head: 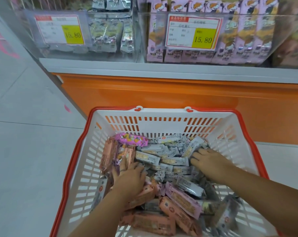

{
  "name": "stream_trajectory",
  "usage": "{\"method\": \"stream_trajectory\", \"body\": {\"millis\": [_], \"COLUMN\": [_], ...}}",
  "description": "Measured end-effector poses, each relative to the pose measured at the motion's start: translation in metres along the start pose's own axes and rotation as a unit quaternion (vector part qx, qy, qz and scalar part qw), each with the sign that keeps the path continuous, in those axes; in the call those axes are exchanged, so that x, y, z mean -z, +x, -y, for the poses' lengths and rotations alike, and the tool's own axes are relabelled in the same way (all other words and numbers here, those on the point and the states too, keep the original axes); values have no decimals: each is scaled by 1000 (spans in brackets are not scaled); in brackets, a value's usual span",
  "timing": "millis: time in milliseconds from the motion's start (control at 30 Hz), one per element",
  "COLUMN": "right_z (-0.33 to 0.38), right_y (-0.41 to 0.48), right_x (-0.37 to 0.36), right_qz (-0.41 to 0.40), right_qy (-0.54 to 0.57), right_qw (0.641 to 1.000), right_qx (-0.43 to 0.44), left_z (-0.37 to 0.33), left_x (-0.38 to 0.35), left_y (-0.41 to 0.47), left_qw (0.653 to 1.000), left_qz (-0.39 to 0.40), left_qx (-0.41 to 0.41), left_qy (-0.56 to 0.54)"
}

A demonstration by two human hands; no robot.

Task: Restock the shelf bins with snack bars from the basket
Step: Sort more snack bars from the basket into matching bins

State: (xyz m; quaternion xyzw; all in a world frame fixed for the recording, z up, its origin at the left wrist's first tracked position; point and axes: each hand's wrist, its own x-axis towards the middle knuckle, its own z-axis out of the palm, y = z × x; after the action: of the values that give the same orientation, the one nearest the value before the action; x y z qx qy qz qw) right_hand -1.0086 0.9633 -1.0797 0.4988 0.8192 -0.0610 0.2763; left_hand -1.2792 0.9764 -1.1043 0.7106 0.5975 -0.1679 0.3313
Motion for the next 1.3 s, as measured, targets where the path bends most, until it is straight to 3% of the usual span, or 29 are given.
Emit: {"method": "stream_trajectory", "body": {"millis": [167,267,300,367,467,567,667,800,967,1067,1200,1233,1267,1300], "right_z": [3,-4,-7,-9,-8,-3,4,17,35,44,60,64,67,68], "right_y": [10,10,9,2,-12,-33,-59,-83,-104,-106,-104,-101,-99,-95], "right_x": [0,8,17,48,105,154,195,233,265,287,313,316,320,323], "right_qz": [31,-20,-51,-98,-91,-100,-119,-154,-196,-231,-271,-275,-282,-290], "right_qy": [-13,108,205,401,540,576,569,577,619,683,827,841,836,815], "right_qw": [999,994,977,907,833,812,814,801,759,691,491,465,470,500], "right_qx": [36,1,-30,-84,-79,-7,22,40,49,51,29,28,31,37], "left_z": [2,2,3,3,-5,-17,-26,-28,-29,-33,-41,-44,-46,-49], "left_x": [2,11,16,35,73,114,145,163,178,192,209,213,217,221], "left_y": [-2,-8,-10,-18,-42,-79,-119,-163,-206,-220,-229,-230,-231,-230], "left_qw": [1000,1000,999,993,984,964,933,905,875,834,782,774,769,768], "left_qz": [1,21,35,58,45,-28,-67,-113,-190,-247,-289,-297,-303,-308], "left_qx": [-2,-11,-14,-28,-59,-109,-145,-178,-202,-210,-230,-234,-238,-240], "left_qy": [-3,-20,-38,-95,-161,-242,-323,-369,-396,-446,-502,-508,-510,-508]}}
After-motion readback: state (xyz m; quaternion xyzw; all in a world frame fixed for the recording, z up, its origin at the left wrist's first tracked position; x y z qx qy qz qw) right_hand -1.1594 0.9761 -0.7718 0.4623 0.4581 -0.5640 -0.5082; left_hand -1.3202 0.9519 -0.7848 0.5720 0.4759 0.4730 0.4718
